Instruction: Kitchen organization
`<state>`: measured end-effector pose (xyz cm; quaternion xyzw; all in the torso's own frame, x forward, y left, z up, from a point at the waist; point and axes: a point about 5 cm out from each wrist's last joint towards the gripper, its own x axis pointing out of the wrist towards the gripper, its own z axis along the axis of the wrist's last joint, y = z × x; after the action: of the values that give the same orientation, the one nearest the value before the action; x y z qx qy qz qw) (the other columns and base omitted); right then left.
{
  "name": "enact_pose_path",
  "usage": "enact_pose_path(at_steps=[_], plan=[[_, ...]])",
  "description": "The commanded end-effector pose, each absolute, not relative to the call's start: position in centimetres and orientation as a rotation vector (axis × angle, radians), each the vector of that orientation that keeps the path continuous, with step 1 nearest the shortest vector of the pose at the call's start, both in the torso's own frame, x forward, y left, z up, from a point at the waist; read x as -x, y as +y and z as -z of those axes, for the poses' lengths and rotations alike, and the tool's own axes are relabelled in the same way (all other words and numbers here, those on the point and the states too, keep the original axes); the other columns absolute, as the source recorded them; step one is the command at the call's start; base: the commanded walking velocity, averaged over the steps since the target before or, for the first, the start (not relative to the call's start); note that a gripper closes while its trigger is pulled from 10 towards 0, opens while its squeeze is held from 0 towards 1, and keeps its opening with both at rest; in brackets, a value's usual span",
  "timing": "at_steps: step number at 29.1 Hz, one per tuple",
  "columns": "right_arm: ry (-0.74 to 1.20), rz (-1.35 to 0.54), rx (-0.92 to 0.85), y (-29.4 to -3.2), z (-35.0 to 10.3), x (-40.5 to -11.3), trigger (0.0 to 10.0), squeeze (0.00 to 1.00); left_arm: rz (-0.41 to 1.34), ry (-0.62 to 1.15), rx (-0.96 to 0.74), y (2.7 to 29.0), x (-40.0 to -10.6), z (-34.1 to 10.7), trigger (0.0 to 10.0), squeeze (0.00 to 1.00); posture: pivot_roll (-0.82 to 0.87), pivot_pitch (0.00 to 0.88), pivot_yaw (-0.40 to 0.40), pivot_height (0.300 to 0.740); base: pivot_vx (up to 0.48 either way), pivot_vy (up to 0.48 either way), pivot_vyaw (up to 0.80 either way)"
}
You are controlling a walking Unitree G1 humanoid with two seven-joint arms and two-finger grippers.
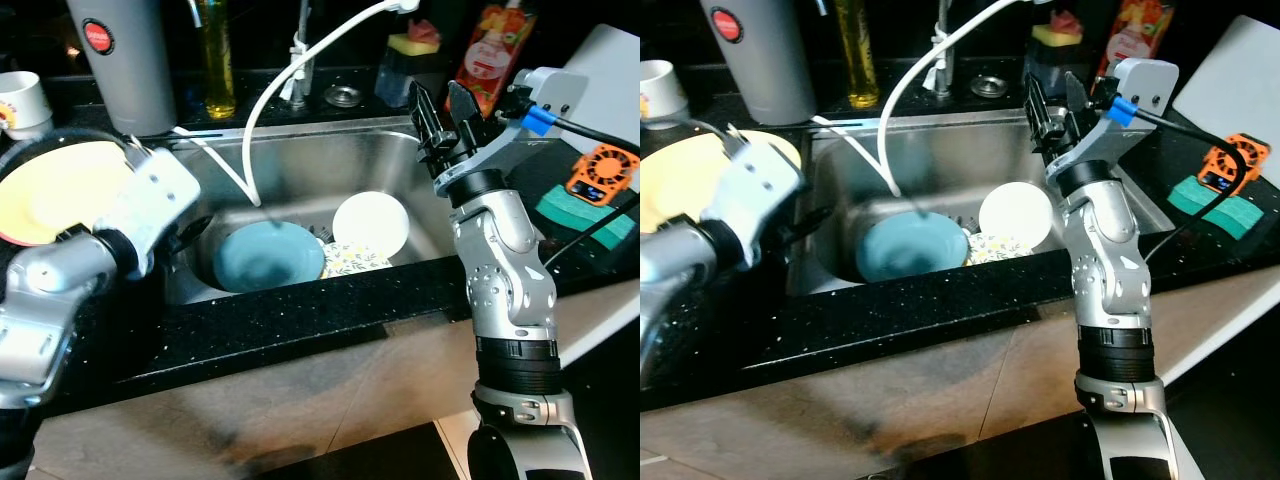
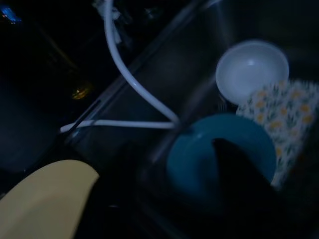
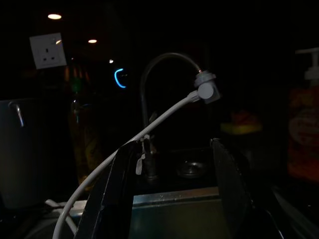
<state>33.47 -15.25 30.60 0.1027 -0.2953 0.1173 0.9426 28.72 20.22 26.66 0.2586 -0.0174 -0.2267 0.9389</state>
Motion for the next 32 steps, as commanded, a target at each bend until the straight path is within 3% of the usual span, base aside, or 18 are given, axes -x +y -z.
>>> enact_pose_path(at_steps=[1,3,4,5,8,10,12,32], plan=[[-0.584,-0.237,-0.213,-15.4,-30.2,-33.6,10.0,0.0,0.453,-0.051,-0.441,20.2,-28.9,-27.1,10.0,1.0,0.2,0.063,-0.047,0.74,0.0,0.0,0.0],[-0.582,-0.236,-0.213,-15.4,-30.2,-33.6,10.0,0.0,0.311,-0.1,-0.247,21.2,-30.0,-28.4,10.0,1.0,0.2,0.063,-0.049,0.74,0.0,0.0,0.0],[-0.582,-0.236,-0.213,-15.4,-30.2,-33.6,10.0,0.0,0.311,-0.1,-0.247,21.2,-30.0,-28.4,10.0,1.0,0.2,0.063,-0.049,0.74,0.0,0.0,0.0],[-0.581,-0.236,-0.213,-15.4,-30.1,-33.7,10.0,0.0,0.179,-0.137,-0.081,22.3,-30.8,-29.0,10.0,0.0,0.2,0.061,-0.051,0.74,0.0,0.0,0.0],[-0.579,-0.237,-0.214,-15.4,-30.1,-33.7,10.0,0.0,0.048,-0.131,0.07,23.4,-31.5,-28.7,10.0,0.0,0.2,0.061,-0.051,0.74,0.0,0.0,0.0],[-0.575,-0.239,-0.215,-15.3,-30.0,-33.8,10.0,0.0,-0.154,-0.128,0.238,24.8,-32.2,-27.4,10.0,0.0,0.2,0.058,-0.051,0.74,0.0,0.0,0.0],[-0.572,-0.24,-0.215,-15.3,-29.9,-33.8,10.0,0.0,-0.202,-0.13,0.239,24.9,-32.3,-26.9,10.0,0.0,0.19,0.054,-0.053,0.74,0.0,0.0,0.0],[-0.537,-0.075,-0.311,-17.2,-28.4,-33.9,10.0,0.0,-0.016,-0.347,0.104,20.0,-32.1,-28.9,10.0,0.0,0.16,0.04,-0.054,0.74,0.0,0.0,0.0]])
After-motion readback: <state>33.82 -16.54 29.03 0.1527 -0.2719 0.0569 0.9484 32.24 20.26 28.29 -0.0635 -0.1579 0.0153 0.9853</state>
